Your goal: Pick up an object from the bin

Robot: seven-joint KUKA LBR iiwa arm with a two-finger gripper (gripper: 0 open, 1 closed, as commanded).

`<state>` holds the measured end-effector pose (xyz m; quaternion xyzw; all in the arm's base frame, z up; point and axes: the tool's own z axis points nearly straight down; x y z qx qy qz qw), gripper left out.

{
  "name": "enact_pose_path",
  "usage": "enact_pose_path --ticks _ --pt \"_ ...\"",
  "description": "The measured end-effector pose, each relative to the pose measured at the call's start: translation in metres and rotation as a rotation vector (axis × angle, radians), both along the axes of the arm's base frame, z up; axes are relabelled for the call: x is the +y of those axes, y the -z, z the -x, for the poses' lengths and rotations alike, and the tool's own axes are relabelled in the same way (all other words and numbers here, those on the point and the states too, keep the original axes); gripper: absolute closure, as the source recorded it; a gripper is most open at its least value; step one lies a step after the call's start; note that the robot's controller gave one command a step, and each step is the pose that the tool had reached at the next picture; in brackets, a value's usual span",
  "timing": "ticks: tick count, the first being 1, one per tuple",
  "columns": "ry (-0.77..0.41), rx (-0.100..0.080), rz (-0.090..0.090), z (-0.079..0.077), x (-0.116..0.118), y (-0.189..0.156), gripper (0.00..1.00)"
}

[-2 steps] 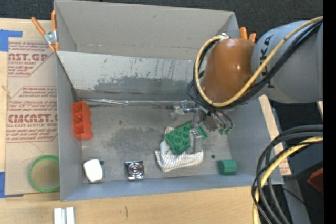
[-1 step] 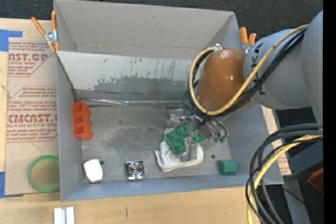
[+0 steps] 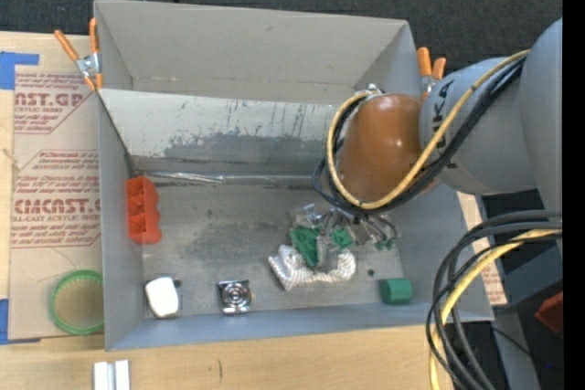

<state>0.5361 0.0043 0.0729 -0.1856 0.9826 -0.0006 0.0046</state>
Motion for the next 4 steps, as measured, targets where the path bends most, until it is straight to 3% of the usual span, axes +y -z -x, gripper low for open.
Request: enact_pose_path --ticks 1,2,3,4 --pt "0.000 0.000 0.000 0.000 0.000 0.000 1.00" --pt "-0.032 -0.001 -0.001 -0.011 -0.003 -0.038 1.00" --pt "-0.032 -0.001 -0.002 -0.011 -0.003 -0.038 1.00" --pt "-0.074 -0.004 -0.003 -0.027 0.009 -0.168 1.00"
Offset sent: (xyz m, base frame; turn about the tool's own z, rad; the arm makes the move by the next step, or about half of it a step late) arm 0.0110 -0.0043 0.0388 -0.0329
